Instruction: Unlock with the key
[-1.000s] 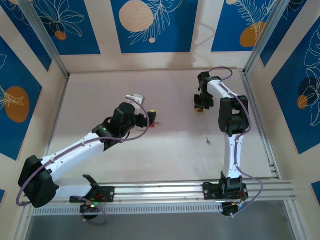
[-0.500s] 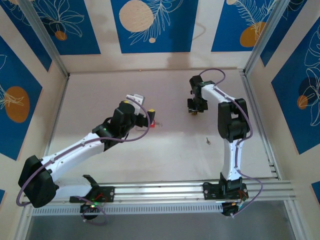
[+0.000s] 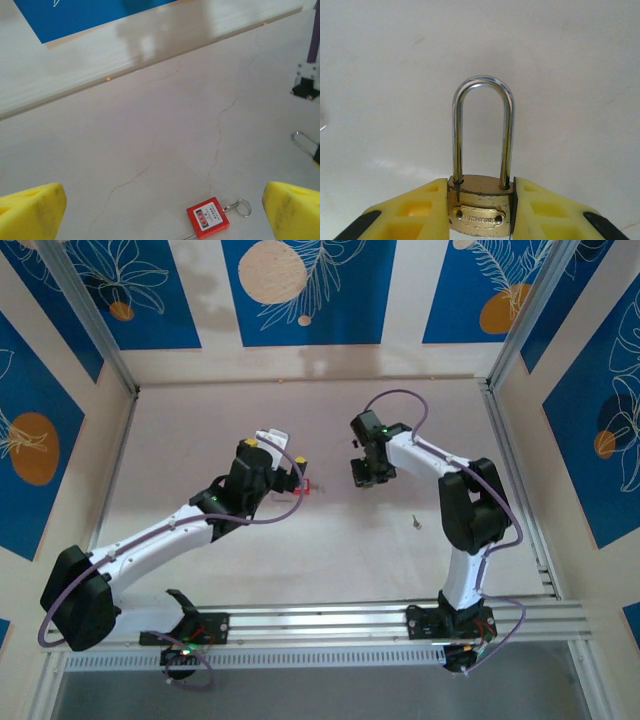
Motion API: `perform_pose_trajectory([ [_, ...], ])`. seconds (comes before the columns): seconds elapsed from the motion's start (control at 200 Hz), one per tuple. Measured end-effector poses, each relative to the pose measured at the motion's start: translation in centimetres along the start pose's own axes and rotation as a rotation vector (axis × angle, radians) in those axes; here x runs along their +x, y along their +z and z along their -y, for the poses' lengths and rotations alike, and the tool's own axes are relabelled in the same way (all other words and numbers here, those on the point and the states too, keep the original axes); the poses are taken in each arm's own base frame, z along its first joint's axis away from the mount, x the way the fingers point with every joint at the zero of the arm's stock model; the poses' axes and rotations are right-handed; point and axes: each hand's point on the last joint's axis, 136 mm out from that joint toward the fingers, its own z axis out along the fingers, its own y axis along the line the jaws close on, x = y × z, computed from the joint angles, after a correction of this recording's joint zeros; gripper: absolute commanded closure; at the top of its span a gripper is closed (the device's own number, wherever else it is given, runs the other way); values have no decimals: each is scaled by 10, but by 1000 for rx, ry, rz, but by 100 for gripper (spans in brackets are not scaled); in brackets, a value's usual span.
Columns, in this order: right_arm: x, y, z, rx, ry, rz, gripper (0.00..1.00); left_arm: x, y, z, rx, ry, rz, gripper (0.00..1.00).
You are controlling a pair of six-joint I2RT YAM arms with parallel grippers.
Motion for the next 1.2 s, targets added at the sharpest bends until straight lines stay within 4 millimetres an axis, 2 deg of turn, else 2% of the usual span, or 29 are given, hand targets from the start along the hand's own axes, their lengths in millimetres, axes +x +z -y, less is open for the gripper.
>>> perform_pose_trajectory([
  [0.305,50,1,-104,-91,-272,-31,69,1,-1,-4,-23,17,5,0],
  [0.665,73,31,-117,-69,-371,-103,68,35,-4,-16,-72,132,-108,0],
  [0.965,74,31,-119,-84,-375,-82,63,34,-6,-18,-86,141,-106,0],
  [1.2,76,29,-121,-135,-349,-77,54,31,-7,-13,-73,136,-83,0],
])
